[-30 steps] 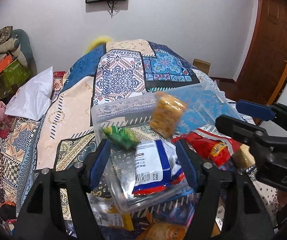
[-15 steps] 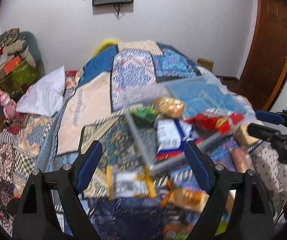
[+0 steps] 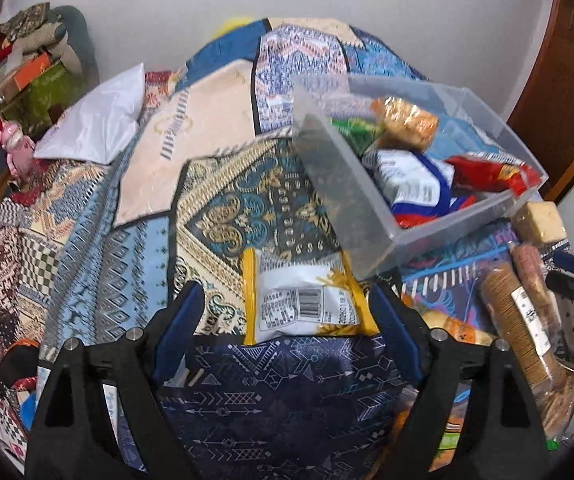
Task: Organize snacks
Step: 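Grasp the white yellow-edged bag with the left tool while the right tool grasps the wafer pack, then carry both packs over the clear box and release them inside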
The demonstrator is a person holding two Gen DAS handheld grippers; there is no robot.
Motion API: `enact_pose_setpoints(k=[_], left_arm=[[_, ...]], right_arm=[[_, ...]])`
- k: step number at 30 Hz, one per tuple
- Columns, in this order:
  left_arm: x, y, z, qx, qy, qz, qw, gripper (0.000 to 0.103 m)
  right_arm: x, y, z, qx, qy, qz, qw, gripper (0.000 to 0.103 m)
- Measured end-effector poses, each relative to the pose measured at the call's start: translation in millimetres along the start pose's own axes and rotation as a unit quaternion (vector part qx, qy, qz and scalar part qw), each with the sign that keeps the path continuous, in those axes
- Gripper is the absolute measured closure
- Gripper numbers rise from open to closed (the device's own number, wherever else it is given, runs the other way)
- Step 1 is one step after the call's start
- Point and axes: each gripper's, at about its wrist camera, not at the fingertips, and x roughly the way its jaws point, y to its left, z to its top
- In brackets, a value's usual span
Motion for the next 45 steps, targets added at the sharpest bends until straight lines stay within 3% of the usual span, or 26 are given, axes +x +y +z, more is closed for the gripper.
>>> enact_pose_setpoints(k=[13,18,22,29,34,45], left_arm=[[44,-5,-2,-0.012,0.045,-0.013,0.9988,0.019],[44,-3,-2,-0.021,0.032,-0.026,0.9989,0.035],[40,-1,-5,-0.021,0.028,-0.023,0.9991,0.039],[15,5,-10,-0.019,0.008,-0.005,0.9998,0.04],[-20,-1,-6,-0.008,-0.03,0.006,0.9995,0.04],[-69,-25,25,0.005,-0.091,-0.026,0.9955,0.04]], right_arm=[[27,-4,-14,0.018,0.045,0.03,0.998,0.048],[25,-4,-15,0.024,0.039,0.027,0.999,0.053],[21,-5,-17,0.03,0.033,0.028,0.999,0.057],[12,-10,-18,0.038,0.021,0.033,0.999,0.058],[-8,-11,-14,0.035,-0.009,0.029,0.999,0.058],[-55,-10,25,0.036,-0.09,0.033,0.995,0.058]])
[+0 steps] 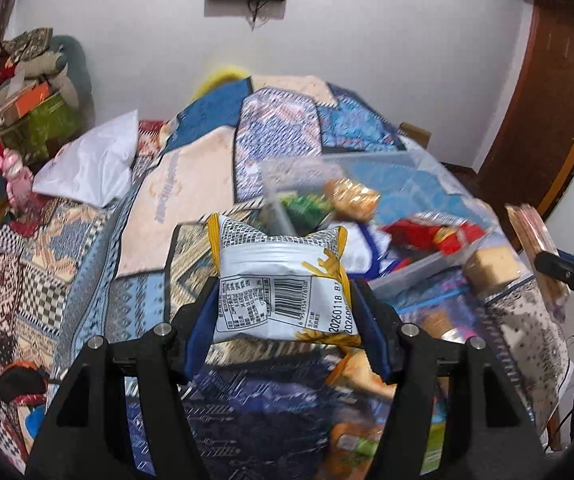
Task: Organize snacks
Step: 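Carry both packs over the clear box and release them inside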
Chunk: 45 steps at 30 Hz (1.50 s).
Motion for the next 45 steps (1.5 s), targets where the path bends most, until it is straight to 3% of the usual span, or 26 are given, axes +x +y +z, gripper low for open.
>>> enact_pose_setpoints(k=[7,23,26,29,32,40,45], left_arm=[[12,-22,19,0.013,-0.009,-0.016,0.9998,0.04],[69,-40,36,0.022,0.015,-0.017,0.9995,0.039],[77,-40,38,0.017,0.021,-0.004,0.9996,0.038],[79,-39,37,0.011,0.024,-0.004,0.9997,0.029],[75,-40,35,0.014,0.021,-0.011,0.9996,0.026],[41,-43,37,0.026,0.003,-0.019,0.9995,0.025],[24,-45,23,0.043,0.013,-0.014,0.9989,0.025]], right_arm=[[9,9,26,-0.01,-0.021,0.002,1.0,0.058],[76,29,67,-0.021,-0.002,0.004,1.0,0.058],[87,31,66,-0.022,0.006,0.003,1.0,0.058],[93,35,62,-0.029,0.017,0.004,0.999,0.055],[90,37,60,-0.039,0.023,0.004,0.999,0.043],[52,41,58,-0.077,-0.006,-0.016,0.997,0.043],[31,31,51,-0.076,-0.012,-0.02,0.997,0.043]])
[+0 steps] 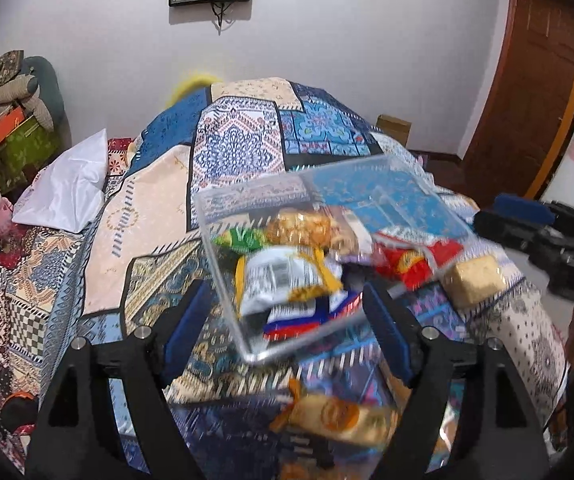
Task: Organize snacks
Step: 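Carry both packs over the clear box and release them inside, then grasp the square cracker block with the right tool while the left tool grasps the orange-labelled bread pack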
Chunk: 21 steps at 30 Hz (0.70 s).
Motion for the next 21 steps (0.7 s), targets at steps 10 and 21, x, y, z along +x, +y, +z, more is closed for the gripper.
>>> enact_pose_setpoints(k=[10,21], left_arm=[[6,1,-50,0.004,0.067,0.002,0.9977,0.025],[23,-10,-84,-0.014,0.126,-0.023,0.9916,0.025]], right_arm=[[-13,-37,-39,0.027,0.03,-0.032,0.999,0.043],[7,-83,-84,0.077,0.088,-0.051,0.992,0.043]])
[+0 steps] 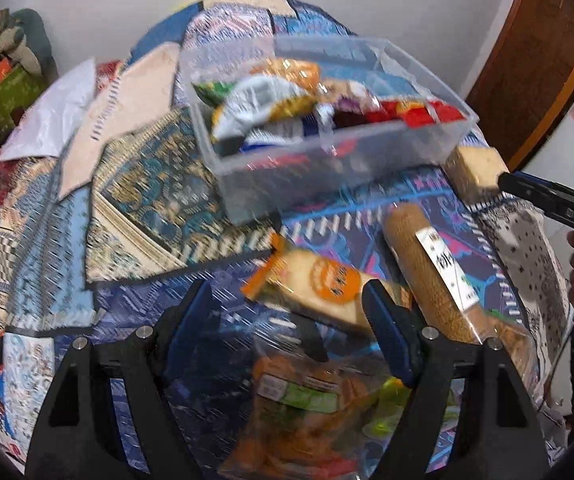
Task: Organize snacks
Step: 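Grasp the square cracker block with the right tool while the left tool grasps the orange-labelled bread pack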
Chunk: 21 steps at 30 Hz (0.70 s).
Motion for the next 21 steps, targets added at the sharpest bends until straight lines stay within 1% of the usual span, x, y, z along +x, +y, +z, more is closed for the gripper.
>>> enact_pose_setpoints(k=[3,5,7,11,13,15,21], left_arm=[[7,-5,-1,0.007,0.012,-0.003,0.9999,0.027],[10,-6,0,0.004,0.014,-0.009,0.9999,0.027],[14,-8,3,0.0,0.016,-0.012,0.9998,0.027],[21,-11,12,-0.005,0.015,-0.008,0.9998,0.027],[23,-11,16,-0.009,0.017,-0.008,0.9998,0.027],[28,-13,21,-0.011,0.022,-0.015,0.9996,0.027],[43,-18,25,-0.002,0.027,-0.002,0.9996,0.027]], right_arm=[[6,-7,-4,0.006,0.008,-0.001,1.0,0.043],[10,-9,-3,0.009,0.014,0.002,1.0,0.041],[13,-9,-1,0.007,0.015,0.003,1.0,0.034],[20,-3,3,-0.007,0.016,-0.004,1.0,0.027],[23,0,5,-0.013,0.017,-0.007,1.0,0.02],[28,4,6,-0.018,0.02,-0.014,1.0,0.017],[41,12,9,-0.041,0.03,-0.039,0.998,0.016]])
